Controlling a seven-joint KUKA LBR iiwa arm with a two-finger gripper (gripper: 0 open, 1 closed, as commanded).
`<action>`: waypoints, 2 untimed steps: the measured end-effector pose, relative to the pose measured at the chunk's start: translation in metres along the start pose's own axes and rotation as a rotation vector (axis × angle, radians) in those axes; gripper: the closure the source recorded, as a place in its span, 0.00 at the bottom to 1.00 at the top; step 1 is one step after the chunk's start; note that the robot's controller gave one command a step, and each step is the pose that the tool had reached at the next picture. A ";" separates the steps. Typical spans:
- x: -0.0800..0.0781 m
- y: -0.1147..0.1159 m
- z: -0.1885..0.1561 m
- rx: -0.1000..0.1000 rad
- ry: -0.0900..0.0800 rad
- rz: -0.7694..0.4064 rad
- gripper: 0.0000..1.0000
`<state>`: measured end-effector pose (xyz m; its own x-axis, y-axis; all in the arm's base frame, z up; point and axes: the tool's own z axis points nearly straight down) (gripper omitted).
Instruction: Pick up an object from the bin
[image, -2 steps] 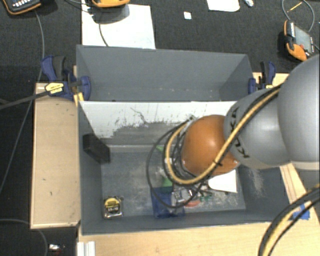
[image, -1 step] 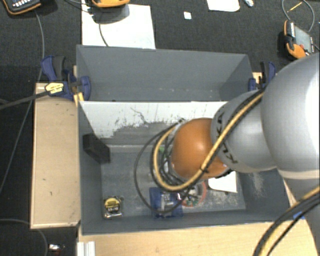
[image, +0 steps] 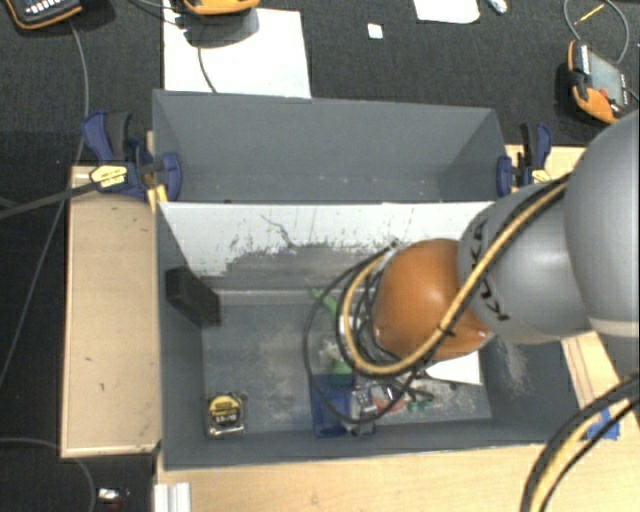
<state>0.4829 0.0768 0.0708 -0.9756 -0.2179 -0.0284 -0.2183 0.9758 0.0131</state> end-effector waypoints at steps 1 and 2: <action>-0.011 0.031 0.000 -0.005 0.000 0.088 1.00; -0.011 0.031 0.000 -0.005 0.000 0.089 1.00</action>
Offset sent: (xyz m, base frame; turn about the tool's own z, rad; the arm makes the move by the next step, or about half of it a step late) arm 0.0000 0.0000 0.0000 0.0000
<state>0.4868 0.1092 0.0714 -0.9912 -0.1298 -0.0266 -0.1304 0.9912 0.0211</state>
